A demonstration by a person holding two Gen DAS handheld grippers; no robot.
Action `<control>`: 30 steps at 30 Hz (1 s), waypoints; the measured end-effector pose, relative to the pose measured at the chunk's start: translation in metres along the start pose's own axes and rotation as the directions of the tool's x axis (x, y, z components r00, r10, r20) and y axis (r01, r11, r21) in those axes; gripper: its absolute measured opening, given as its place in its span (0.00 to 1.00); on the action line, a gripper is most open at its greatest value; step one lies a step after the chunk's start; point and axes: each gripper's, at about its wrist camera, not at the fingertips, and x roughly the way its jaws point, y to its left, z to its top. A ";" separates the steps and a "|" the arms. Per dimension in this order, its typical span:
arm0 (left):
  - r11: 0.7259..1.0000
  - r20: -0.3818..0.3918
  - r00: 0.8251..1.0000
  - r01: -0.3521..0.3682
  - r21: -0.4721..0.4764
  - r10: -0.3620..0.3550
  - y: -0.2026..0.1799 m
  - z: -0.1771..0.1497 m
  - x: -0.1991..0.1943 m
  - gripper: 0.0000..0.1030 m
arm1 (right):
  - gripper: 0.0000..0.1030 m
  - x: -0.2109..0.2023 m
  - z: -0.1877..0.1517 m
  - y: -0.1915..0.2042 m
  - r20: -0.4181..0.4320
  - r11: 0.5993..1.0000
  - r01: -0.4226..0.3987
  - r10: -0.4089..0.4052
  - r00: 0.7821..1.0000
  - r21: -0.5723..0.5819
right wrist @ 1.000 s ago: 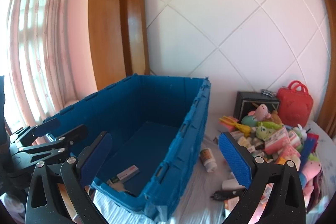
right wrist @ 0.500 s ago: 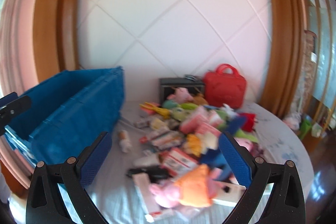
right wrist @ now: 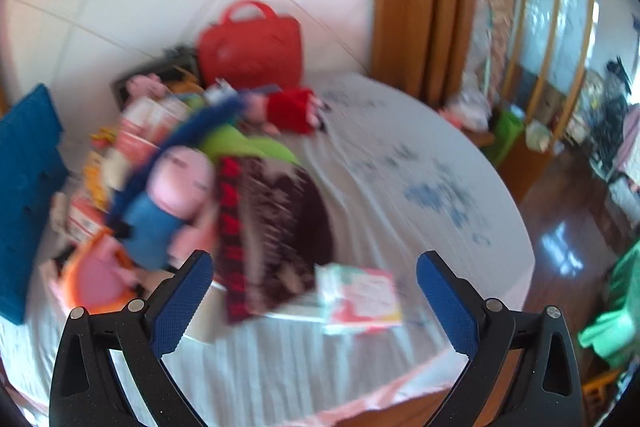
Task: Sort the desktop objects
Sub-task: 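Grasp the white medicine box with left tool while right grasps pink pad packet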
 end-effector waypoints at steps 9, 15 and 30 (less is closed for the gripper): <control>0.988 -0.129 0.985 -0.127 -0.086 0.115 -0.005 -0.032 0.067 0.79 | 1.00 0.076 -0.032 -0.079 -0.213 0.996 0.037 -0.020 0.977 0.080; 0.982 -0.198 0.965 -0.184 -0.052 0.170 -0.021 -0.039 0.107 0.79 | 1.00 0.086 -0.042 -0.091 -0.263 0.997 0.018 0.003 0.965 0.079; 0.978 -0.273 0.950 -0.184 -0.099 0.152 0.010 -0.046 0.136 0.44 | 1.00 0.141 -0.060 -0.065 -0.381 0.990 -0.067 0.111 0.918 0.127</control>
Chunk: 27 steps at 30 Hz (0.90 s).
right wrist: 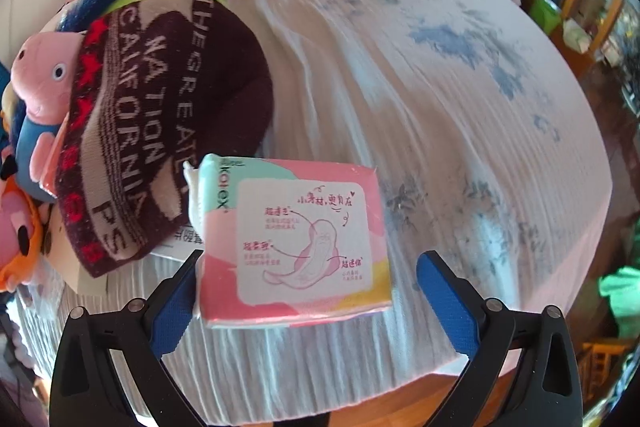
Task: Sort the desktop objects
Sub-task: 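Grasp the white medicine box with left tool while right grasps pink pad packet, then carry both items into the blue crate and open both tools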
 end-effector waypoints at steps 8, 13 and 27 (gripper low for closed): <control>0.998 0.035 0.999 -0.010 0.060 0.008 -0.010 -0.003 -0.016 0.42 | 0.87 0.001 -0.005 -0.011 -0.004 0.999 -0.021 0.021 1.000 0.044; 0.996 0.130 0.992 -0.018 0.082 0.007 -0.011 0.001 -0.055 0.42 | 0.77 -0.017 -0.001 -0.010 0.041 1.000 0.020 -0.020 0.999 0.015; 0.996 0.376 0.926 -0.007 0.092 -0.028 -0.013 0.035 -0.169 0.42 | 0.76 -0.118 0.038 0.064 0.321 0.990 0.017 0.029 0.947 -0.139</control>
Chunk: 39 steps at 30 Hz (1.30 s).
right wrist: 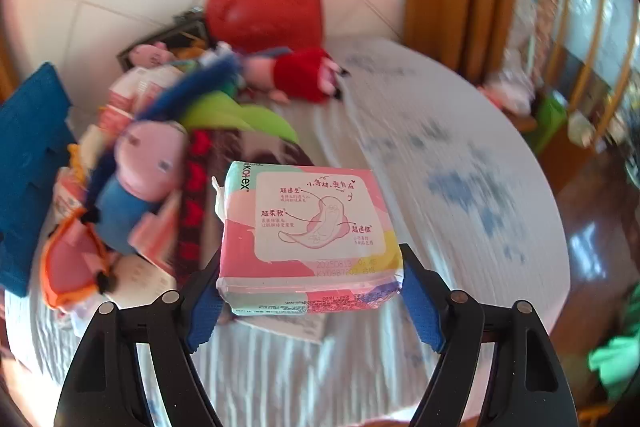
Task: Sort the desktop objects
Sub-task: 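Carry both items into the blue crate and open both tools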
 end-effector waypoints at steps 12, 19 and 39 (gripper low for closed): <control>0.999 0.190 0.981 -0.034 -0.033 0.040 0.064 0.101 -0.076 0.42 | 0.76 -0.070 0.122 0.235 0.214 0.930 -0.196 0.270 0.939 -0.311; 0.996 0.222 0.970 -0.087 -0.037 0.093 0.181 0.143 -0.088 0.42 | 0.76 -0.106 0.156 0.435 0.241 0.854 -0.272 0.406 0.882 -0.443; 1.000 -0.059 0.998 -0.028 0.003 0.028 0.382 0.183 0.035 0.42 | 0.76 -0.059 0.149 0.781 0.040 0.854 -0.192 0.241 0.970 -0.484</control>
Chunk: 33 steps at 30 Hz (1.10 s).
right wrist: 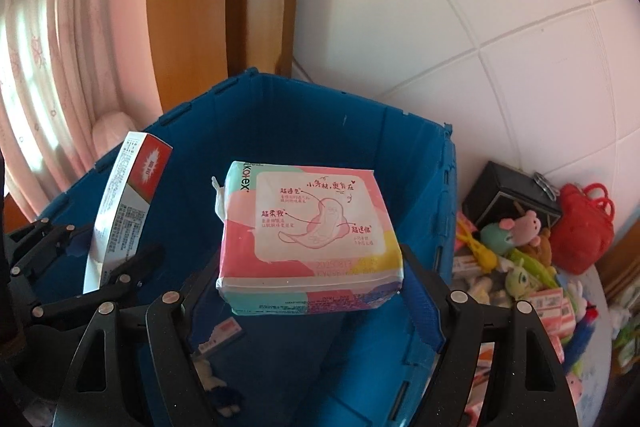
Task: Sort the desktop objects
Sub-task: 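Carry both items into the blue crate and open both tools, then withdraw both tools from the crate back toward the pile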
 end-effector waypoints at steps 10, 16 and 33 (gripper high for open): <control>0.999 -0.013 0.999 0.050 0.005 -0.050 0.009 0.008 0.007 0.43 | 0.77 0.015 -0.001 0.003 -0.011 0.997 0.081 -0.081 0.997 -0.012; 0.998 0.012 0.998 0.069 -0.007 -0.069 0.012 0.005 -0.001 0.45 | 0.91 0.008 0.001 0.007 0.019 0.994 0.108 -0.108 0.994 -0.020; 0.997 0.094 0.995 0.050 -0.053 -0.045 0.014 -0.033 -0.062 0.46 | 1.00 -0.055 -0.034 0.008 0.065 0.995 0.080 -0.076 0.995 -0.056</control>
